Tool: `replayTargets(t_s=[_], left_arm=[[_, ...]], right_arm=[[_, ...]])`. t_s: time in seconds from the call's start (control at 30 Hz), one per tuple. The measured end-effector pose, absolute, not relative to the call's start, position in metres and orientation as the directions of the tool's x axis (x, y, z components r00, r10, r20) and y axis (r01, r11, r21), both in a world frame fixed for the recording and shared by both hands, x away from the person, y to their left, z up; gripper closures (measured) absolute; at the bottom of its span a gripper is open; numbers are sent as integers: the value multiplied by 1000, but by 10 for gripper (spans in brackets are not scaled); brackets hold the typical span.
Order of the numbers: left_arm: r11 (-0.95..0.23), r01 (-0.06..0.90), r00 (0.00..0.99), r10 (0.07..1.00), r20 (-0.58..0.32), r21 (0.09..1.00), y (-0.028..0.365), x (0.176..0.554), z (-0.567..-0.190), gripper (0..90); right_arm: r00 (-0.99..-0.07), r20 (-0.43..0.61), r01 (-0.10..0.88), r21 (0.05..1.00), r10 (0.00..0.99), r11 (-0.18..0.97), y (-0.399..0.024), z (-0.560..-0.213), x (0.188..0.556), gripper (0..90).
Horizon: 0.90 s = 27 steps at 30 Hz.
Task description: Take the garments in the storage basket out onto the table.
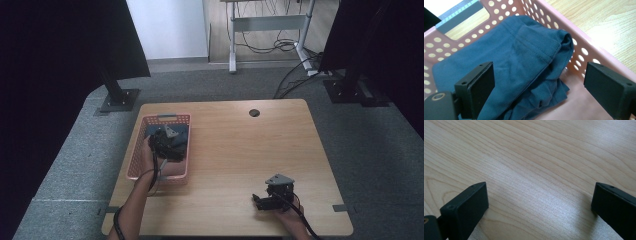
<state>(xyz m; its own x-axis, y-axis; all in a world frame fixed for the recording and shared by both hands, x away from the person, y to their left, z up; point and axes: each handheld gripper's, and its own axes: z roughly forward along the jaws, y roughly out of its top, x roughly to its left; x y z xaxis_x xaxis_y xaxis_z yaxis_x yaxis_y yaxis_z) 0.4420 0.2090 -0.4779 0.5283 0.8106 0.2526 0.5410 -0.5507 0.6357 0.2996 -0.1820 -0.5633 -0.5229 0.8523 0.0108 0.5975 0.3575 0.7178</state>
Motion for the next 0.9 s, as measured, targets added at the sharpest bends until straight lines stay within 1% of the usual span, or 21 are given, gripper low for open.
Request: replayTargets(t_s=[0.57, 0.9], left_arm=[[-535, 593, 511, 828, 232, 602, 211, 454, -493, 98], [-534, 601, 510, 829, 229, 595, 211, 460, -492, 99]], right_arm=[[-526, 11, 596, 718, 851, 359, -182, -563, 299, 7], [-526, 11, 596, 718, 851, 359, -182, -563, 299, 7]])
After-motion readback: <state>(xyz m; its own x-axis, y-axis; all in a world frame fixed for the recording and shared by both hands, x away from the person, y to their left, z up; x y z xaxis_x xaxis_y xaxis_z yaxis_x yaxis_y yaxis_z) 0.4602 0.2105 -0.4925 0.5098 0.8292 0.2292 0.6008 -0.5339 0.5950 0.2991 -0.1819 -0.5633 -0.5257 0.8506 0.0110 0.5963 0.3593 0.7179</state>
